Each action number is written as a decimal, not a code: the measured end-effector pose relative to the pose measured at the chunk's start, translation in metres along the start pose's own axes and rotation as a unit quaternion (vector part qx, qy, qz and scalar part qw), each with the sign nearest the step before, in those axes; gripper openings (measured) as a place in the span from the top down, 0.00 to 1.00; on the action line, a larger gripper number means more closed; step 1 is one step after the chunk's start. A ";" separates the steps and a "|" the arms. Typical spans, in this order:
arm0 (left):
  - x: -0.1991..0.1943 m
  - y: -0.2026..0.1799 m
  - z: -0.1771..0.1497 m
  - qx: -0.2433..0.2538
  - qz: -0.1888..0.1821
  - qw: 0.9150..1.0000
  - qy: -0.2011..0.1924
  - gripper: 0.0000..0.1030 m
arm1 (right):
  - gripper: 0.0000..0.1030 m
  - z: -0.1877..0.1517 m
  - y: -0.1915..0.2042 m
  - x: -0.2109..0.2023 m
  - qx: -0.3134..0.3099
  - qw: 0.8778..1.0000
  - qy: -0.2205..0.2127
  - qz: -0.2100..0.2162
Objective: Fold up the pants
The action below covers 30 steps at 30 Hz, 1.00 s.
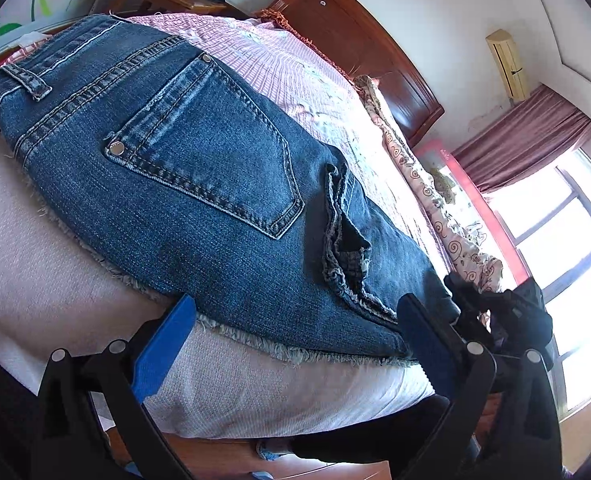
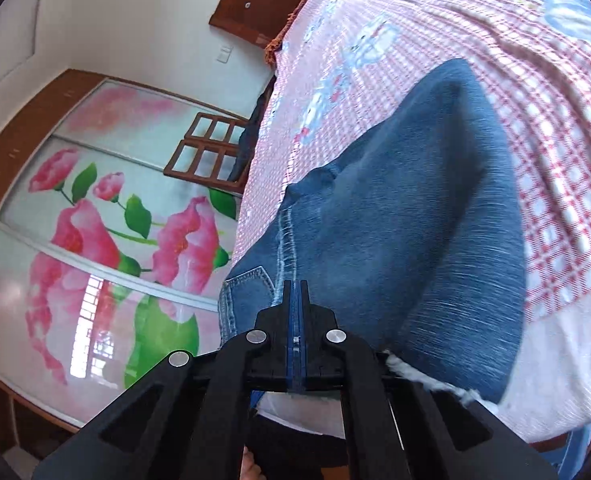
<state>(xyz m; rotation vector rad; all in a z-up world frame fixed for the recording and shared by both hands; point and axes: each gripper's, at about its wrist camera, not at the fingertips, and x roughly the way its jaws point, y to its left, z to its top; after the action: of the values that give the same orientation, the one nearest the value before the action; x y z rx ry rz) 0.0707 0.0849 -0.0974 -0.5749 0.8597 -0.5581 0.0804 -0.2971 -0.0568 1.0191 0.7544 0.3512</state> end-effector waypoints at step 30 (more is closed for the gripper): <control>-0.091 0.099 0.050 -0.213 -0.034 0.962 -0.167 0.13 | 1.00 -0.027 0.006 0.123 -0.031 0.993 0.108 -0.046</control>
<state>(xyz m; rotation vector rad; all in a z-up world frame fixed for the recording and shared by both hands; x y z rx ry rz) 0.0845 0.2277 -0.0891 -1.0628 0.6388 -0.3211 0.1478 -0.2044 -0.1092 0.8934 0.9772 0.4076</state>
